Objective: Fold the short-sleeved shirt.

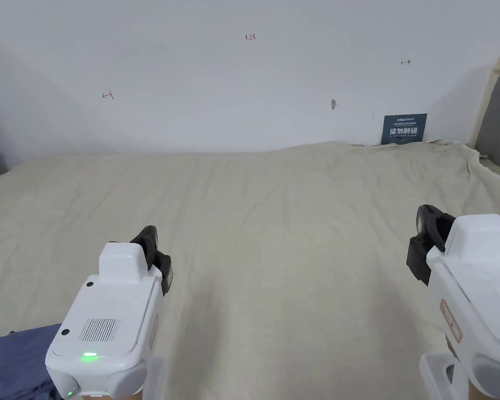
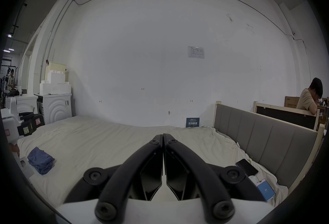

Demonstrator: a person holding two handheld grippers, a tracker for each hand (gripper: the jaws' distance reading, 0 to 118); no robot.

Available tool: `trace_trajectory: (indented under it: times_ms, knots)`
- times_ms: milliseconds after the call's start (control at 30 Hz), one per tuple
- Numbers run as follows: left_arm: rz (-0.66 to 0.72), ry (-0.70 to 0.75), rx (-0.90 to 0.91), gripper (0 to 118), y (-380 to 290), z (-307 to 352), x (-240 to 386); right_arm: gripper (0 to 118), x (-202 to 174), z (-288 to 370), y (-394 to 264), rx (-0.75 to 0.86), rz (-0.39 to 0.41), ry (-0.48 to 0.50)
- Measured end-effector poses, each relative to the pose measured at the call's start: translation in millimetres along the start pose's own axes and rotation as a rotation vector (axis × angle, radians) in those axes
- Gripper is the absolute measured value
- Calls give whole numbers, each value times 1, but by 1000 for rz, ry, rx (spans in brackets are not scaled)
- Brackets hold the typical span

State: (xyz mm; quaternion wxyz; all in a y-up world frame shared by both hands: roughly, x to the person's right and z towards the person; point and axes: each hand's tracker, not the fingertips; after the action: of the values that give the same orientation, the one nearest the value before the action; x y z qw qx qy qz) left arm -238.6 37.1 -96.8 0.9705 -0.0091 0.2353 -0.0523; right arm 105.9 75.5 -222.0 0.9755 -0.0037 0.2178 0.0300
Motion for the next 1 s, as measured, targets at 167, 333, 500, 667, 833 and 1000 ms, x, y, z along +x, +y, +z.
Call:
trace_trajectory:
  times_ms: [167,333,500,667,833,1000]
  knots:
    - [-12,-7,-1,0,-1,1,1,0,0,0,1,3,2,0]
    - [-12,-6,1,0,0,1,2,0,-1,1,2,6,-1,-2]
    - [14,-2,-7,3,1,0,0,4,-2,2,3,10,-1,-10]
    - [60,-1,-38,83,0,-4,-5,86,1,2,5,9,-14,-7]
    - [69,-8,-35,115,-1,-4,-6,116,1,2,4,24,-10,-18]
    - [70,-1,-33,118,-1,-4,-7,118,2,2,4,33,-17,-19]
